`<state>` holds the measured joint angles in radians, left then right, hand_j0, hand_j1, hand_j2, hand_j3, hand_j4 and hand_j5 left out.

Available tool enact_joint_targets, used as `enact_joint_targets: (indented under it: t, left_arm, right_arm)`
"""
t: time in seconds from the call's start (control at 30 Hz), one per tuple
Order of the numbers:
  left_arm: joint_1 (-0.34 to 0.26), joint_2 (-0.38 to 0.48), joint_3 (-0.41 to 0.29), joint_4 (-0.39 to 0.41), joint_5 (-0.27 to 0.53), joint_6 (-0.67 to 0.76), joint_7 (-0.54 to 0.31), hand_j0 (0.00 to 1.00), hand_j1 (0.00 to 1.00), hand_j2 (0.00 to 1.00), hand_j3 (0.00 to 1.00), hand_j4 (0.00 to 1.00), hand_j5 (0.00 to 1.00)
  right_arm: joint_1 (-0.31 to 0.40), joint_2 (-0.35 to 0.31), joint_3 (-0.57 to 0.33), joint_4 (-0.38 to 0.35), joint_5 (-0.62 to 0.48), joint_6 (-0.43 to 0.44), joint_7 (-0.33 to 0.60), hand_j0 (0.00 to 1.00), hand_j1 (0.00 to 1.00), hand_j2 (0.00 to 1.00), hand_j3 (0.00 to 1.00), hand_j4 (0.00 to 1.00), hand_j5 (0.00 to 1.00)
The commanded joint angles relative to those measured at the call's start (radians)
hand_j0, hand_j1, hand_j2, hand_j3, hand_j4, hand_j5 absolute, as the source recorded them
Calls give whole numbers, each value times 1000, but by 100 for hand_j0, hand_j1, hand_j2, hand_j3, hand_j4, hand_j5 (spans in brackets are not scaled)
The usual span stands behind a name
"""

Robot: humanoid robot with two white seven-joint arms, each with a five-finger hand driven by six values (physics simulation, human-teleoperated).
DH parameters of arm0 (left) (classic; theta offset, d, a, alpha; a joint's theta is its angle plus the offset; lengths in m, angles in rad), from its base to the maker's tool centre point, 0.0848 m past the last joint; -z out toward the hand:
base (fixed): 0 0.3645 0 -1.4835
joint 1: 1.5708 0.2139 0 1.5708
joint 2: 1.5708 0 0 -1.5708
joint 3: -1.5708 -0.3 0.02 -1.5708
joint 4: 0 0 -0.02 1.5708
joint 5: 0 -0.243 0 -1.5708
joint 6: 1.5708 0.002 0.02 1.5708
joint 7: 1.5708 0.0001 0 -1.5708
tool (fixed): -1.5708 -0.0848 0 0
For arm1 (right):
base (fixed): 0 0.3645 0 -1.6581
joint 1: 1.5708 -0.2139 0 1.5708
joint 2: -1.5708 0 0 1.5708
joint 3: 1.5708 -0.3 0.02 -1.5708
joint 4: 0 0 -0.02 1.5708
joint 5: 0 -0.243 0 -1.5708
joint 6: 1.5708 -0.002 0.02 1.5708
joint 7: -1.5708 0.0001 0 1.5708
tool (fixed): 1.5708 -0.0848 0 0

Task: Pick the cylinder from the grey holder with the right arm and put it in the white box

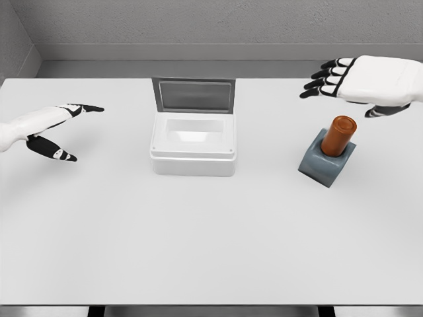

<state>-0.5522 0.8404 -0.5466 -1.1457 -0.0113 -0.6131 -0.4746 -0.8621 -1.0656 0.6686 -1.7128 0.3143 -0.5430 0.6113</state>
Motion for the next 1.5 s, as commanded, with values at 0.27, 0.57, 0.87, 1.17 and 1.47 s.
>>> enact_joint_targets:
  t: [0.27,0.57,0.87,1.17,1.47]
  left_arm:
    - [-40,0,-269,58,525,2,13,100,100,100,100,100,100]
    - [-67,-4,-331,60,751,2,10,100,100,100,100,100,100]
    - [-81,-6,-329,77,631,2,13,100,100,100,100,100,100]
    - [-89,-3,-329,118,629,2,11,100,100,100,100,100,100]
    - [-92,-12,-331,115,584,2,7,100,100,100,100,100,100]
  right_arm:
    - [6,-111,-15,9,-9,-68,0,100,100,100,100,100,100]
    - [25,-70,34,7,-8,-68,0,100,100,100,100,100,100]
    - [20,-14,92,9,2,-68,0,100,100,100,100,100,100]
    - [18,12,104,67,6,-68,0,100,100,100,100,100,100]
    - [20,12,111,99,31,-68,0,100,100,100,100,100,100]
